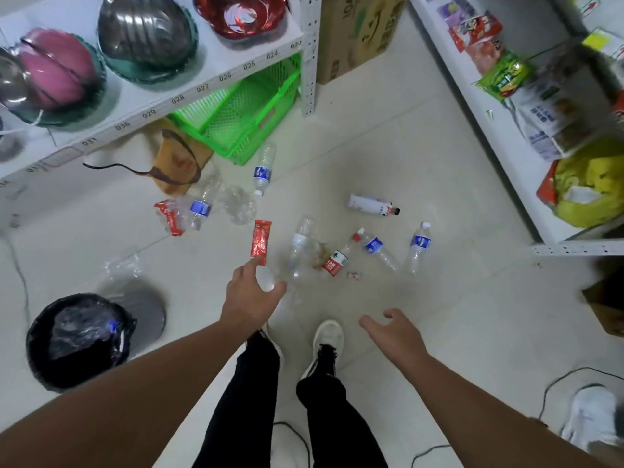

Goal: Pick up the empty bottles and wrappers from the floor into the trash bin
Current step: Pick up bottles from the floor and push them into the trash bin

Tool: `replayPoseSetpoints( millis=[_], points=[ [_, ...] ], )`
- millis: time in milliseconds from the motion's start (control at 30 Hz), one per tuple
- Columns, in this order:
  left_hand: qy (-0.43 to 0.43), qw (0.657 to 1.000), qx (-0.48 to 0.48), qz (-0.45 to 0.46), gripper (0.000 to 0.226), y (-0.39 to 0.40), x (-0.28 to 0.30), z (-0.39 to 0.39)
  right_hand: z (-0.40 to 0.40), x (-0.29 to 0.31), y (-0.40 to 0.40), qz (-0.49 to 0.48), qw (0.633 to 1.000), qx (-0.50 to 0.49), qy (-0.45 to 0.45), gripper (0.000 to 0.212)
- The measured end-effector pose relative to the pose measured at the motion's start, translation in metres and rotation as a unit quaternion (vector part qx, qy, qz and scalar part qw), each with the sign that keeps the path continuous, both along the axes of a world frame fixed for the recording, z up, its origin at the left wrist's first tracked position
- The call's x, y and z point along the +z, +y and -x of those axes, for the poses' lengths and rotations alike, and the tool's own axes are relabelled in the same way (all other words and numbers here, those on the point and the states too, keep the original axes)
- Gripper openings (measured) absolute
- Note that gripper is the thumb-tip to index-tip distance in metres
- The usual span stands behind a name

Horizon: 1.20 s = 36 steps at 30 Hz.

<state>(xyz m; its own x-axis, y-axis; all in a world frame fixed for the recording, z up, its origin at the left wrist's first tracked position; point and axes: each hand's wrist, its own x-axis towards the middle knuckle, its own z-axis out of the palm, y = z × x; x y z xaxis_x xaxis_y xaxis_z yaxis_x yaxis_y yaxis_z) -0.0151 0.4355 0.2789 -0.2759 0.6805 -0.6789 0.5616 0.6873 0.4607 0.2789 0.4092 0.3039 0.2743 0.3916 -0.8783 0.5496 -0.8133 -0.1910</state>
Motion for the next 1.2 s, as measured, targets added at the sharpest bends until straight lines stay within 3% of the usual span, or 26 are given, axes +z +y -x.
replayPoseSetpoints(
  millis=[300,500,633,767,900,1067,1200],
  points=[
    [0.017,0.997,-0.073,0.034,0.093,0.04,-0.029,0.01,0.023,-0.024,0.024,-0.003,0.998,-0.055,-0.004,0.078],
    [0.037,0.991,-0.115,0.053,0.116,0.06,-0.082,-0.005,0.027,-0.075,0.046,0.019,0.997,-0.067,0.021,0.076],
    [0.045,0.991,-0.115,0.055,0.127,0.073,-0.159,-0.039,0.011,-0.146,0.065,0.018,0.999,-0.035,0.02,0.088],
    [0.08,0.986,-0.141,0.029,0.14,0.087,-0.26,-0.066,-0.013,-0.241,0.085,-0.014,1.0,0.019,0.02,0.071],
    [0.115,0.984,-0.134,0.036,0.15,0.102,-0.353,-0.088,-0.049,-0.332,0.103,-0.065,0.99,0.118,-0.038,0.095],
    [0.118,0.985,-0.12,0.048,0.145,0.108,-0.437,-0.104,-0.094,-0.422,0.131,-0.132,0.954,0.207,-0.175,0.106],
    [0.117,0.987,-0.103,-0.05,0.121,0.113,-0.47,-0.099,-0.115,-0.477,0.154,-0.112,0.959,0.209,-0.154,0.094]
  ],
)
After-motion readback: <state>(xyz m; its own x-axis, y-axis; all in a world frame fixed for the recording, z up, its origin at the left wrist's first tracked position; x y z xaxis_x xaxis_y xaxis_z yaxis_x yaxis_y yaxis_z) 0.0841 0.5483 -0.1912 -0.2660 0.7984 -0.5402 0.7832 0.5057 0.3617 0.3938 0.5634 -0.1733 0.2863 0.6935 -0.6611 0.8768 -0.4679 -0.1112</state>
